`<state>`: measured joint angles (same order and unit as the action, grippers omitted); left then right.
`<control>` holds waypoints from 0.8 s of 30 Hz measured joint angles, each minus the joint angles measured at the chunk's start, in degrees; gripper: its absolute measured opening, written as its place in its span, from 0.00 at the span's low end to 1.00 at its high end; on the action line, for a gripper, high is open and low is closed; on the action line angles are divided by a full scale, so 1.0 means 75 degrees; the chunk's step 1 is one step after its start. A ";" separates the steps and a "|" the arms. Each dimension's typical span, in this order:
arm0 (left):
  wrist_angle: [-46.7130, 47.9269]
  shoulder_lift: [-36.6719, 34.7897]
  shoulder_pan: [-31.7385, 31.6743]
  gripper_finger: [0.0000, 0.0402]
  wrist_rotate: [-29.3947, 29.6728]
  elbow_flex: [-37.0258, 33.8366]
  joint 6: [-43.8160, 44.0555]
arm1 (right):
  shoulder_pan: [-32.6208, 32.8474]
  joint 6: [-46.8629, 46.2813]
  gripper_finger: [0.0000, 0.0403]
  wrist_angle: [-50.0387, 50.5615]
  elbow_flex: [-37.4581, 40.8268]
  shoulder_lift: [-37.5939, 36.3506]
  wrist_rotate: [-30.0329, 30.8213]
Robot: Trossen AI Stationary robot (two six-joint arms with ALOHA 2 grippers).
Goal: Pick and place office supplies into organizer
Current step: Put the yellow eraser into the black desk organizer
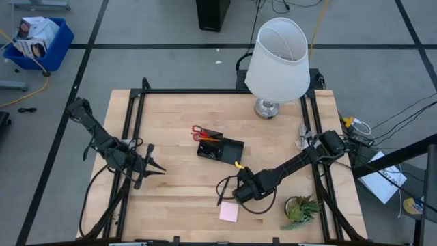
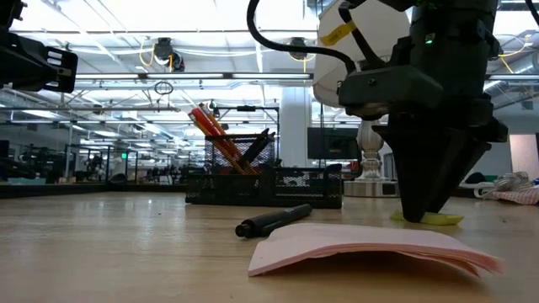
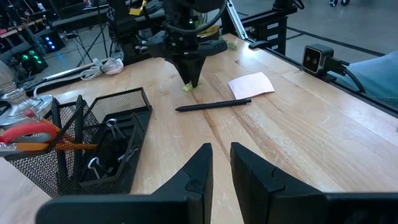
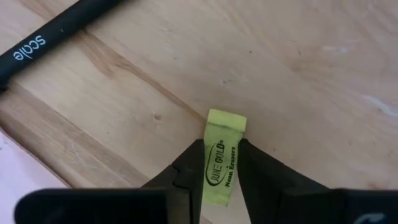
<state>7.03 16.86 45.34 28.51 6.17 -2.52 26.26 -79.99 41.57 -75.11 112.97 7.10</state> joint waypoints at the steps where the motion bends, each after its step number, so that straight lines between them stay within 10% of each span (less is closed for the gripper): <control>1: 0.0000 0.0000 0.0000 0.16 0.0000 0.0000 0.0000 | 0.0000 0.0021 0.20 -0.0010 0.0000 -0.0012 0.0046; 15: 0.0001 0.0000 0.0000 0.16 0.0000 0.0000 0.0000 | -0.0176 0.1569 0.18 -0.1661 0.0022 -0.0339 0.1622; 24: 0.0001 -0.0003 0.0001 0.16 0.0000 0.0000 0.0000 | -0.0726 0.4718 0.18 -0.4254 0.0006 -0.0285 0.2667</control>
<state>7.04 16.84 45.36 28.51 6.17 -2.52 20.82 -44.61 9.66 -75.07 110.84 27.10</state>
